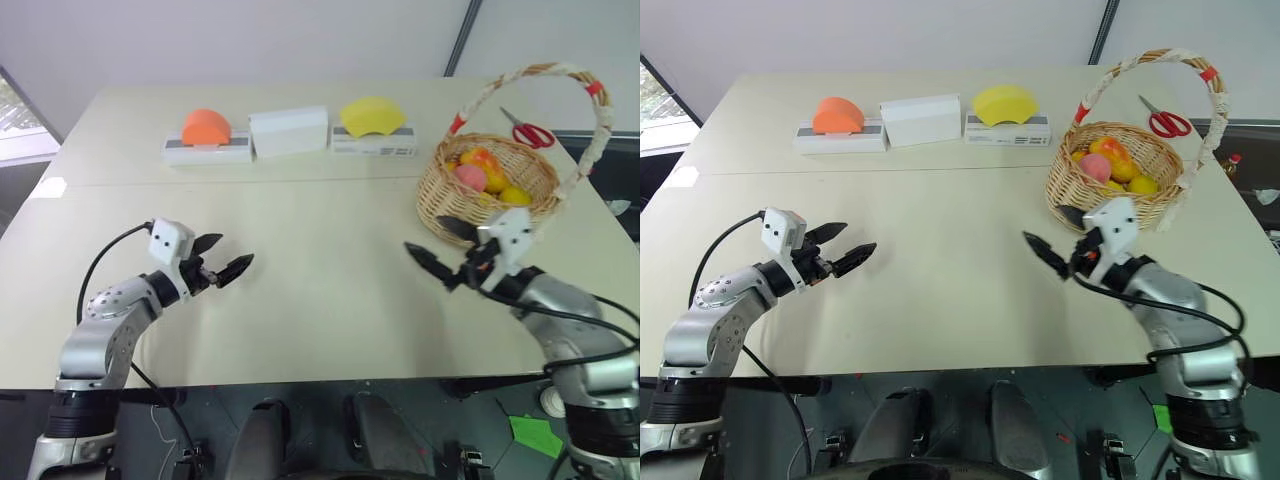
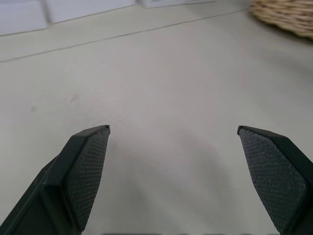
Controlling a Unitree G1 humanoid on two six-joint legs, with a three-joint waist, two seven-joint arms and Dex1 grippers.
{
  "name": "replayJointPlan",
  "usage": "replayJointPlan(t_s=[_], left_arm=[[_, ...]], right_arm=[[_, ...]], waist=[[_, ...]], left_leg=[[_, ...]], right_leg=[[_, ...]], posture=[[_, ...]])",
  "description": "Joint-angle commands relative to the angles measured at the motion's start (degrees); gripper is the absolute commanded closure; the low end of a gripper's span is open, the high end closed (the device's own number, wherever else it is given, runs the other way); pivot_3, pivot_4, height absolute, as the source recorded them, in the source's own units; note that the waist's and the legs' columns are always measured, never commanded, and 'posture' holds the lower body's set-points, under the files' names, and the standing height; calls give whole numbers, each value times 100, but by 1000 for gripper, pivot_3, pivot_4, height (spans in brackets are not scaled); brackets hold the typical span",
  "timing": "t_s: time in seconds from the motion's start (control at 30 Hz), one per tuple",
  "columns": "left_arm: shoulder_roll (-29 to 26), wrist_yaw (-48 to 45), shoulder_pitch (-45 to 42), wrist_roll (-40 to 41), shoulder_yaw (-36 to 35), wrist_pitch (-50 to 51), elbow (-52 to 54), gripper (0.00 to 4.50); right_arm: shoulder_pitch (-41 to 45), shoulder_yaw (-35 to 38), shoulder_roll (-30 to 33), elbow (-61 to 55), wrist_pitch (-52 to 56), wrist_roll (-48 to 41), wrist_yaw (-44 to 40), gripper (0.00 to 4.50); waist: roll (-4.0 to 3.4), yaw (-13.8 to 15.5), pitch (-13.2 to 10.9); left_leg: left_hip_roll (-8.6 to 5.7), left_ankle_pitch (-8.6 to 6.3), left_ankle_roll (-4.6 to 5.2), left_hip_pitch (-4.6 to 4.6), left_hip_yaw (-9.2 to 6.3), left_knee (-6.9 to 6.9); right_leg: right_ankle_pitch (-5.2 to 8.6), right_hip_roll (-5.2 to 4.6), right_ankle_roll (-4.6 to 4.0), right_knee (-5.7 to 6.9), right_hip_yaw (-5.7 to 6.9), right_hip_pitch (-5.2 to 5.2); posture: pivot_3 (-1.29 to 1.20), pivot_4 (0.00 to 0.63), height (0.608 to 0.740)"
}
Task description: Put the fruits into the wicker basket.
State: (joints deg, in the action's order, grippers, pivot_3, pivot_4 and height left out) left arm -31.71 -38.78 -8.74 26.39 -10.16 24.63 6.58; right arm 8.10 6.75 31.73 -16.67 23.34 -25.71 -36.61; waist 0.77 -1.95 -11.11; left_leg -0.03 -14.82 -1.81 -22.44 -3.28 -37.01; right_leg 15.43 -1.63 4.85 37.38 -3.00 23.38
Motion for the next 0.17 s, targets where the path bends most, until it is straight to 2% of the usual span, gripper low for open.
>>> replayJointPlan(t_s=[0.03, 0.17], left_arm=[[43, 89, 80, 20, -214, -147, 128, 0], [67, 134, 232, 31, -225, -118, 233, 0]], right_arm=[[197, 9, -53, 227, -198, 77, -84, 382], [336, -59, -91, 538, -343, 148, -185, 382]], waist=[[0, 66, 0], [0, 101, 0]], left_leg=[[-2, 0, 0, 0, 0, 0], [-1, -1, 0, -1, 1, 1]], right_leg=[[0, -2, 0, -1, 0, 0], [0, -4, 0, -5, 1, 0]], posture=[[0, 150, 740], [0, 150, 740]])
